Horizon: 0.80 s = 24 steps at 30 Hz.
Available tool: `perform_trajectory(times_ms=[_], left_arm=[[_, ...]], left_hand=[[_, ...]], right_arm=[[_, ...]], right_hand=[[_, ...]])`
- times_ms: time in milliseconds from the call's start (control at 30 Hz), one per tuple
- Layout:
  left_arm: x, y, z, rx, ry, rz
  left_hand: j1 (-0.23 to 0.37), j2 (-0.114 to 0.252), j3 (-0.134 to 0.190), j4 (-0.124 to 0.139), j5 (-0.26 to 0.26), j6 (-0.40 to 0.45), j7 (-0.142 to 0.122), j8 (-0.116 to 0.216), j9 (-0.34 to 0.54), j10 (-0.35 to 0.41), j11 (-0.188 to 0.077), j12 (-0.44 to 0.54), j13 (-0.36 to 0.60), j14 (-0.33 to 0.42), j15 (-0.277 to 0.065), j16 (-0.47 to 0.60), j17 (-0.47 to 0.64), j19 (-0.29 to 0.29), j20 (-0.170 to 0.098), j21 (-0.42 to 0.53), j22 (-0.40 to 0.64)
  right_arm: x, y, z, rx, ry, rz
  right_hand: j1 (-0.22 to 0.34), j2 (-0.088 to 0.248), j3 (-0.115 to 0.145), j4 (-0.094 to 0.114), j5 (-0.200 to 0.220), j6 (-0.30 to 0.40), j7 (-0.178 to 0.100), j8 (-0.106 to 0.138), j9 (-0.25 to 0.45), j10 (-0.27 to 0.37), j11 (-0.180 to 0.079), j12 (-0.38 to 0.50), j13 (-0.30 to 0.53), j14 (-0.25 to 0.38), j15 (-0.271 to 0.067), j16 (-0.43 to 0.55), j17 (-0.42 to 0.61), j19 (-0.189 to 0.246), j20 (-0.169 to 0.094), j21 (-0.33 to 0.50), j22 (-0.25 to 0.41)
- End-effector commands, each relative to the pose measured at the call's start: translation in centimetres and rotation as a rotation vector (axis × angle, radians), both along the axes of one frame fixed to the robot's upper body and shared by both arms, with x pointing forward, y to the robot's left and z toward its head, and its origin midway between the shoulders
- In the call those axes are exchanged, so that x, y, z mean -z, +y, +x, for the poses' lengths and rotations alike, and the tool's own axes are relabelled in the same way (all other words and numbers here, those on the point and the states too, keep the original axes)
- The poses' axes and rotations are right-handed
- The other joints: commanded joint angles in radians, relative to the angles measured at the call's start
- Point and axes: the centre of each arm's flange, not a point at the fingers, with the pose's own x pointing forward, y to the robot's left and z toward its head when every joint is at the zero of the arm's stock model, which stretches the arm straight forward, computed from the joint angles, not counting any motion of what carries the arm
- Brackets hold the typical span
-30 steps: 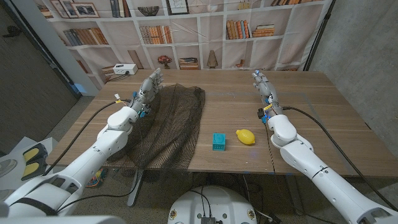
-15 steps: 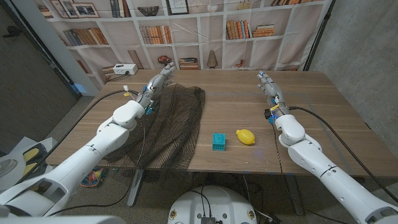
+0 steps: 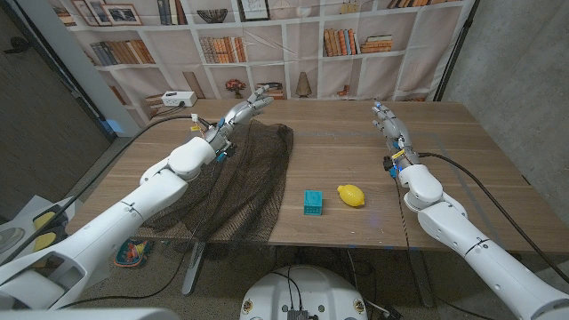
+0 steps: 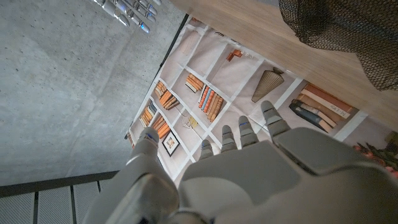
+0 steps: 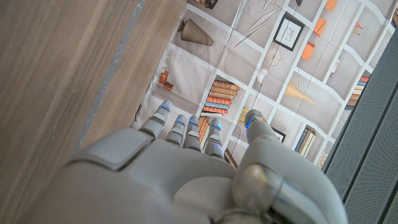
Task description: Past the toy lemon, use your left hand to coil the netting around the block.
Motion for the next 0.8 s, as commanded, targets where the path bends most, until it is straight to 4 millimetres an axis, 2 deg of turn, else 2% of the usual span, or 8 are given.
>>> perform_trajectory(times_ms=[33, 400, 800], left_arm=[[-0.7, -3.0, -2.0, -0.011, -0.083, 0.204], [-1.4, -6.1, -2.9, 0.052, -0.1, 0.414], [-0.9, -8.2, -4.8, 0.046, -0.169, 0.55]], left_hand=[[0.016, 0.0, 0.002, -0.004, 0.004, -0.018, -0.007, -0.006, 0.002, -0.017, 0.001, -0.008, 0.002, 0.003, -0.003, -0.002, 0.002, 0.003, 0.002, 0.002, 0.003], [0.017, -0.01, -0.002, -0.009, 0.004, -0.076, -0.01, -0.018, 0.004, -0.066, -0.007, -0.03, 0.003, -0.016, -0.008, -0.015, 0.005, -0.008, -0.006, -0.004, 0.003], [0.015, -0.016, -0.006, -0.009, 0.005, -0.106, -0.007, -0.018, 0.005, -0.082, -0.009, -0.037, 0.005, -0.028, -0.008, -0.019, 0.007, -0.021, -0.006, -0.009, 0.004]], right_arm=[[0.7, -0.1, -0.7, 0.002, -0.01, 0.009], [1.5, -0.4, -1.4, 0.009, -0.009, 0.021], [2.0, -0.5, -2.5, 0.019, -0.019, 0.024]], right_hand=[[0.007, 0.003, 0.007, 0.003, 0.005, 0.012, -0.001, 0.001, 0.003, 0.01, 0.003, 0.004, 0.001, 0.011, 0.004, 0.008, 0.0, 0.005, 0.008, -0.003, 0.003], [0.009, 0.004, 0.009, 0.002, 0.005, 0.014, -0.002, -0.001, 0.003, 0.015, 0.009, 0.003, -0.001, 0.014, 0.004, 0.009, -0.002, 0.006, 0.009, -0.003, 0.003], [0.01, 0.004, 0.01, 0.003, 0.005, 0.017, -0.001, -0.003, 0.003, 0.018, 0.009, 0.001, -0.002, 0.014, 0.005, 0.008, -0.003, 0.005, 0.009, -0.004, 0.003]])
